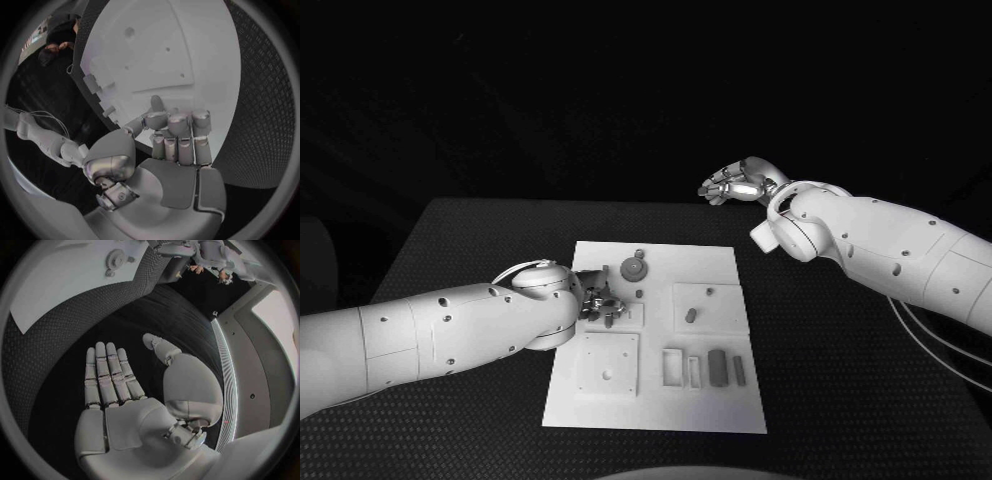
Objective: Assemble the parts on the task board
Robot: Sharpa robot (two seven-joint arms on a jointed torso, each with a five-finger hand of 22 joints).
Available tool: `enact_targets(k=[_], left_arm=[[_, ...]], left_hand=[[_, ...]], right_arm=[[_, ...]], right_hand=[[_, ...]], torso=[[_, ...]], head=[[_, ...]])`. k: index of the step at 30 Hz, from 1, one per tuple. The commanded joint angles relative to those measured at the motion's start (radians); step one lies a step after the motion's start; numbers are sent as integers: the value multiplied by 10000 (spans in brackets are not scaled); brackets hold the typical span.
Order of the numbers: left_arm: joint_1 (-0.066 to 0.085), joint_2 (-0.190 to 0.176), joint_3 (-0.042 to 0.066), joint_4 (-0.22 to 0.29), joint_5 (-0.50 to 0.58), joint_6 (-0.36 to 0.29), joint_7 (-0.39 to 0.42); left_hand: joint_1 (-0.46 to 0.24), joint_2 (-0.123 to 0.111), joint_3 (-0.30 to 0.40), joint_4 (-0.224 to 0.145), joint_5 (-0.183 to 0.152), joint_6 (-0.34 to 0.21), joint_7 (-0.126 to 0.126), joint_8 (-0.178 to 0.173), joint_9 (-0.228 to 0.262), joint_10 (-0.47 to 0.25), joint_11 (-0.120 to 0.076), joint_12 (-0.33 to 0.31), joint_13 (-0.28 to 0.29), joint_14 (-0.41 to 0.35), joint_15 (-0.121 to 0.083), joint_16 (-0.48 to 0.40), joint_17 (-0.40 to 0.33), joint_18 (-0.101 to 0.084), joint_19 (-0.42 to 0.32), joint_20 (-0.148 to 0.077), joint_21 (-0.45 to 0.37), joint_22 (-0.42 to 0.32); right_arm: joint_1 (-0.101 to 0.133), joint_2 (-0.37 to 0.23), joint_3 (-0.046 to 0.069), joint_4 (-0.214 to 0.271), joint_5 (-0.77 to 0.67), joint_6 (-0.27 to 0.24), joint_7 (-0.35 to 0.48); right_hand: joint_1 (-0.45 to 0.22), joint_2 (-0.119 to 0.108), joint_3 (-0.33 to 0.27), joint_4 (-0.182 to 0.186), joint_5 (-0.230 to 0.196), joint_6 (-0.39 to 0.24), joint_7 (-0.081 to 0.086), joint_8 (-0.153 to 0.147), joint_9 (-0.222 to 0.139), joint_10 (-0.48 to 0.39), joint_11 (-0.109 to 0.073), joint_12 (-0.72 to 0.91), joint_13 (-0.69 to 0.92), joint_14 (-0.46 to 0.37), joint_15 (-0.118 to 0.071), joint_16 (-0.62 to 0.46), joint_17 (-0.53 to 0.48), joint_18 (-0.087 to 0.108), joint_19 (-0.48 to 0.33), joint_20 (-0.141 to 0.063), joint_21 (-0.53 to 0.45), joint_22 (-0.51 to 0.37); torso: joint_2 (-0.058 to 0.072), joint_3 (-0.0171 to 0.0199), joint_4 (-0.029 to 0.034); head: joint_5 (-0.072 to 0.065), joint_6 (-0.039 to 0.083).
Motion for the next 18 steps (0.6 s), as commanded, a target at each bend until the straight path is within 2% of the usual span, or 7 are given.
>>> enact_targets(k=[1, 3, 7, 9, 13, 16, 18], left_arm=[[-59, 13, -17, -14, 108, 253, -58], [-57, 1, -2, -23, 108, 243, -69], [-49, -10, 6, -48, 108, 218, -79], [-47, -18, 9, -55, 108, 200, -82], [-40, -34, 16, -73, 91, 166, -105], [-34, -51, 18, -73, 91, 168, -104], [-32, -65, 20, -74, 91, 134, -108]], left_hand=[[-54, -193, -31, 159, -346, -64, -13, 13, 12, -50, -43, 62, -20, 25, -36, 68, -27, 69, -89, -1294, 8, 100], [-92, -306, -41, 280, -567, -66, -16, 13, 13, -57, -46, 70, -30, 19, -42, 75, -41, 80, -95, -1298, 1, 99], [-234, -663, -134, 525, -1282, -76, -24, 14, 16, -68, -54, 90, -51, 6, -64, 92, -69, 107, -114, -1307, -14, 100], [-273, -796, -173, 570, -1332, -83, -23, 12, 17, -71, -56, 95, -55, 5, -70, 98, -75, 114, -116, -1310, -16, 101], [-447, -1289, -334, 678, -1402, -106, -17, 10, 27, -77, -52, 107, -57, -9, -83, 111, -81, 124, -122, -1311, -20, 98], [-477, -1549, -347, 738, -1400, -117, -22, 17, 44, -74, -58, 119, -52, -13, -99, 128, -80, 148, -116, -1324, -21, 93], [-465, -1613, -330, 762, -1400, -125, -24, 18, 50, -72, -60, 126, -49, -12, -108, 136, -79, 159, -106, -1331, -18, 90]], right_arm=[[-6, -4, 5, 5, -18, 120, 46], [-10, -1, 5, 1, -18, 124, 43], [-13, -7, 5, 3, -18, 119, 43], [-14, -9, 5, 3, -18, 121, 42], [-19, -14, 5, 4, -18, 119, 44], [-23, -14, 5, 2, -18, 120, 44], [-27, -20, 5, 6, -18, 119, 44]], right_hand=[[-2, 36, -62, 18, 53, -84, 184, 47, -10, 57, 25, -56, -16, -20, 24, -37, -14, -116, -57, -17, -33, 15], [-3, 34, -63, 18, 53, -85, 185, 47, -11, 57, 25, -57, -16, -21, 25, -37, -15, -116, -58, -16, -34, 16], [-3, 32, -65, 18, 52, -88, 186, 46, -13, 56, 26, -61, -16, -22, 26, -39, -15, -116, -60, -16, -37, 18], [-2, 31, -65, 18, 52, -89, 186, 46, -13, 56, 26, -62, -16, -23, 27, -40, -16, -117, -60, -16, -38, 19], [-4, 29, -67, 19, 52, -92, 187, 45, -15, 56, 27, -65, -16, -24, 28, -41, -16, -117, -62, -15, -40, 21], [-6, 27, -69, 20, 51, -94, 188, 44, -17, 55, 27, -67, -16, -25, 29, -42, -17, -118, -63, -15, -42, 22], [-6, 26, -69, 20, 51, -96, 189, 43, -17, 55, 27, -68, -17, -26, 29, -43, -17, -118, -63, -15, -43, 23]], torso=[[6, 4, 4], [7, 3, 8], [-3, 5, 1], [-1, 5, 2], [0, 2, 2], [1, 1, -4], [3, 2, -7]], head=[[-3, 3], [-7, -1], [-4, -10], [-5, -11], [-15, -16], [-17, -19], [-16, -18]])
